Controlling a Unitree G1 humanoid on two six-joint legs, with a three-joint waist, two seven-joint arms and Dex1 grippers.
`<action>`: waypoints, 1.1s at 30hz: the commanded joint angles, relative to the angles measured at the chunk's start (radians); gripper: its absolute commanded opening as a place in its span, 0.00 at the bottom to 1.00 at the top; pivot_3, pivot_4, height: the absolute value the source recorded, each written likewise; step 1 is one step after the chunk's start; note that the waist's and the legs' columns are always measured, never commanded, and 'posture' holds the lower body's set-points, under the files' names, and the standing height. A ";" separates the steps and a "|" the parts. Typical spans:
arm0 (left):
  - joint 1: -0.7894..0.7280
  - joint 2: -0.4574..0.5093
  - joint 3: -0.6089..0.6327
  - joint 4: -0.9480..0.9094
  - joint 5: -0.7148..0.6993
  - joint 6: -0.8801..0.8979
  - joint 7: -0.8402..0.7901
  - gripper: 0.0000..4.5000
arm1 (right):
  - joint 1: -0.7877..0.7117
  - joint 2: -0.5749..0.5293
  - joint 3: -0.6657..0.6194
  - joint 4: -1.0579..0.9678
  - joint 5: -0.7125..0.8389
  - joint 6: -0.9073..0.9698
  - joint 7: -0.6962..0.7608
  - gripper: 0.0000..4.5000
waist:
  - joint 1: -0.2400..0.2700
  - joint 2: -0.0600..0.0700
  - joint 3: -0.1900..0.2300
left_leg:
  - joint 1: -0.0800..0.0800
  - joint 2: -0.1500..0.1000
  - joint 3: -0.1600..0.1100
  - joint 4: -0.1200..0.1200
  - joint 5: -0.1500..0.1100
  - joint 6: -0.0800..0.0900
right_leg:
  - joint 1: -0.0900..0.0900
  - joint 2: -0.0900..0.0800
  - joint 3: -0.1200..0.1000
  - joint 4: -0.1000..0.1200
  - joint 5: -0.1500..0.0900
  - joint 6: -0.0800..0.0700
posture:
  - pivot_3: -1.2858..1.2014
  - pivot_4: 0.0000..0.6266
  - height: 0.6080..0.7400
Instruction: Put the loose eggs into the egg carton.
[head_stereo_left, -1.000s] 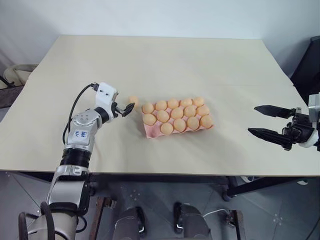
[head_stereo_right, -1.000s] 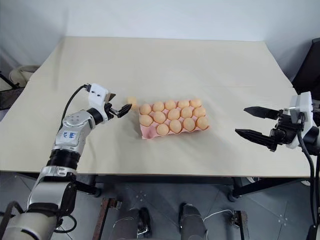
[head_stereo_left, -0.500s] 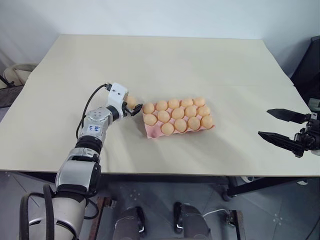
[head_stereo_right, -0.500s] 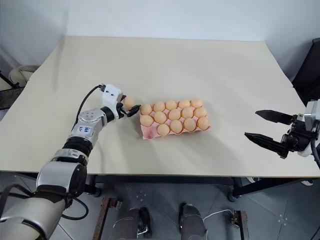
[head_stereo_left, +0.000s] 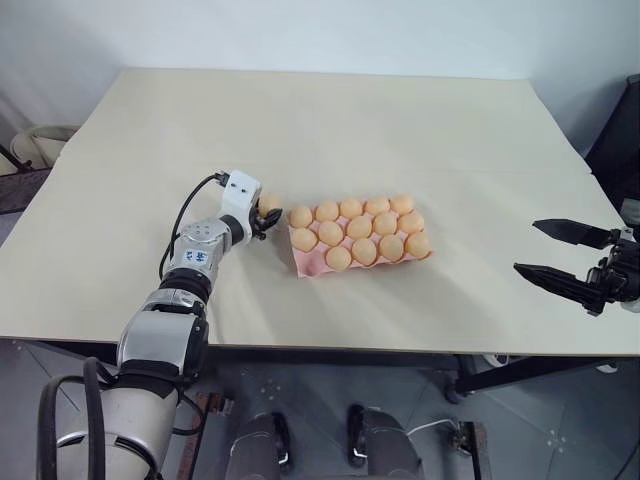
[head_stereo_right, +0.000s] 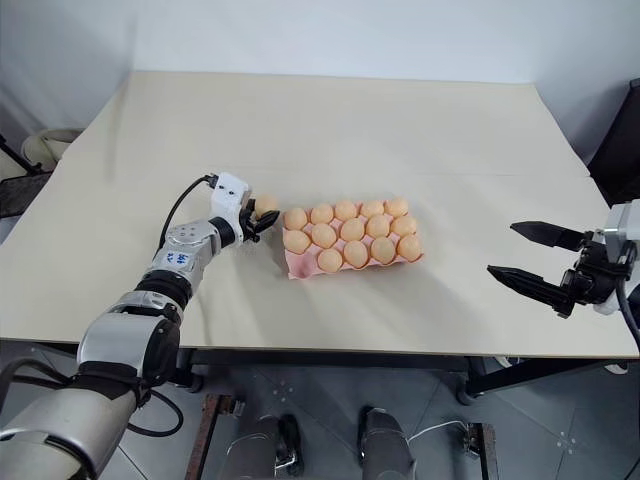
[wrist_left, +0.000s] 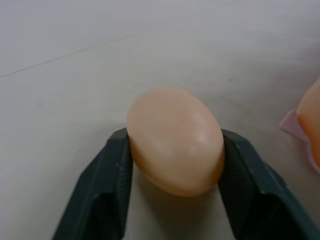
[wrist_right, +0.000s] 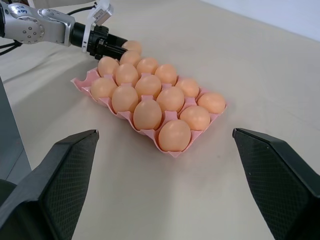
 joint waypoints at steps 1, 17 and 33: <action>-0.021 0.022 0.018 -0.034 0.001 -0.033 -0.001 0.43 | -0.018 -0.023 -0.010 0.001 0.005 -0.012 0.004 1.00 | 0.000 0.000 0.000 | 0.000 0.000 0.000 0.000 0.000 0.000 | 0.000 0.000 0.000 0.000 0.000 0.000 | 0.52 0.24 1.00; 0.286 0.117 -0.094 -0.960 -0.221 0.377 -0.524 0.43 | -0.019 -0.009 0.008 -0.002 -0.004 -0.019 0.001 1.00 | -0.001 0.000 0.000 | 0.000 0.000 0.001 0.000 0.002 -0.003 | 0.000 0.000 -0.001 0.001 0.000 0.000 | 0.52 0.24 1.00; 0.344 0.189 -0.181 -1.051 -0.187 0.481 -0.610 0.43 | 0.068 0.014 -0.020 -0.063 0.015 -0.027 -0.041 1.00 | 0.000 0.000 0.000 | 0.002 0.000 0.000 0.001 0.003 0.000 | 0.001 -0.001 0.000 0.002 0.000 -0.002 | 0.52 0.24 1.00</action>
